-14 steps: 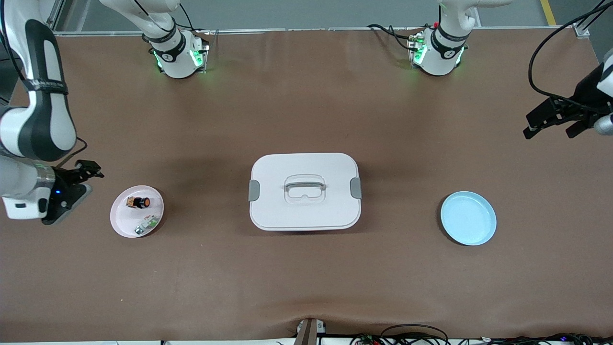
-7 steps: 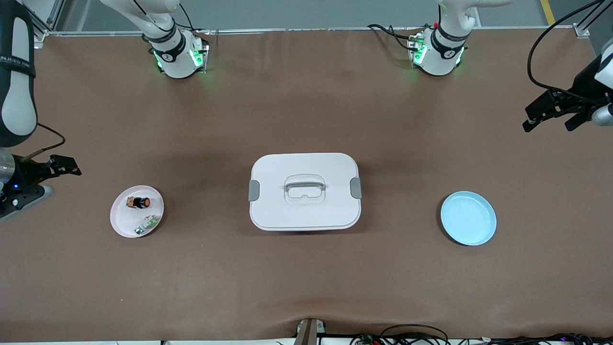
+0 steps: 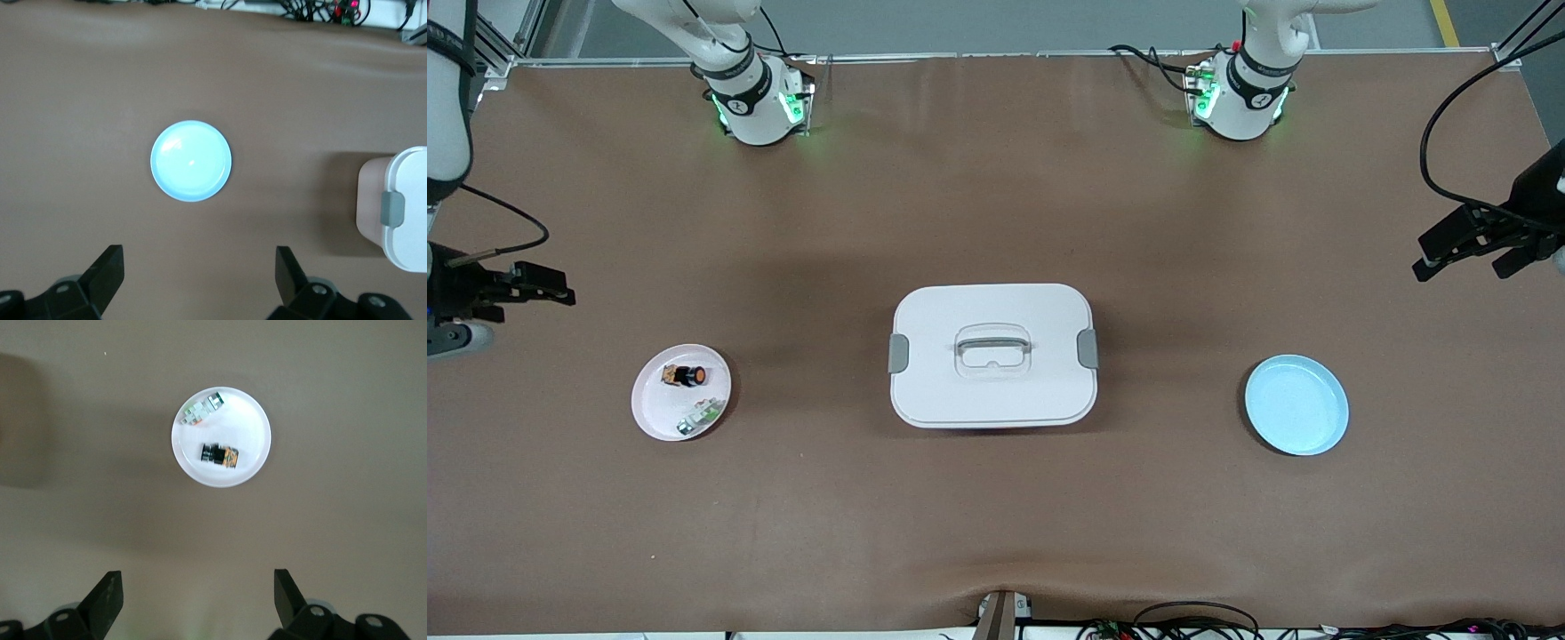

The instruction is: Transfer orange switch to right arm and place

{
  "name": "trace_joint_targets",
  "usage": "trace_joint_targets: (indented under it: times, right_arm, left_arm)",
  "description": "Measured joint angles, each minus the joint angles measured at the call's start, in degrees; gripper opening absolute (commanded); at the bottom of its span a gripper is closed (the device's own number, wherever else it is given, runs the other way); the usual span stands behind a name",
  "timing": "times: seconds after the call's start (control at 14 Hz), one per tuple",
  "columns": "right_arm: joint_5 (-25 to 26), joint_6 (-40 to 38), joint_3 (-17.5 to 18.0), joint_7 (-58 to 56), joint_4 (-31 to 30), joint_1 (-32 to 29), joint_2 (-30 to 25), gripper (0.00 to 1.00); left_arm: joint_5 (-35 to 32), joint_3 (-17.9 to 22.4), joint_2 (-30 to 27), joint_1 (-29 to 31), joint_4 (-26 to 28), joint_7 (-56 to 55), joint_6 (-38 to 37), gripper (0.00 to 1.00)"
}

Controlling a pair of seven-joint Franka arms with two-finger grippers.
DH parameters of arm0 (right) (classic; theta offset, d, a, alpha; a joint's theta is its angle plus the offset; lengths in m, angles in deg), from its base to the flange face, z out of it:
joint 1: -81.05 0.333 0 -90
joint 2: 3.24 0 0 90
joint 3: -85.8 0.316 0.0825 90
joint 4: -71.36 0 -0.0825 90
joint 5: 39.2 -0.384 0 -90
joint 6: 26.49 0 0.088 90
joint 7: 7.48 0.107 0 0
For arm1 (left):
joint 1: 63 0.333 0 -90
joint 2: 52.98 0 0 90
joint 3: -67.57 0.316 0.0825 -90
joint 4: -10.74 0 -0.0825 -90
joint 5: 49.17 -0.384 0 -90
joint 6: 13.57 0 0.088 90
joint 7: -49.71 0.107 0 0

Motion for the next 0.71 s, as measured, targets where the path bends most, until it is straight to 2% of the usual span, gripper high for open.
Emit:
trace_joint_targets:
  times: [0.21, 0.43, 0.71]
  right_arm:
    - [0.0, -3.9, -0.35, 6.03, 4.67, -0.07, -0.35, 1.0]
    - [0.0, -4.5, -0.66, 6.83, 8.01, -0.42, -0.58, 1.0]
    - [-1.46, -6.58, -0.54, 7.37, 8.83, -0.23, -0.97, 1.0]
  left_arm:
    - [0.0, 0.22, 0.07, 0.01, -1.37, -0.07, -5.85, 1.0]
    - [0.0, 0.3, 0.03, 0.02, -1.99, -0.17, -6.78, 1.0]
    - [0.0, 0.33, -0.16, 0.13, -2.05, -0.18, -7.0, 1.0]
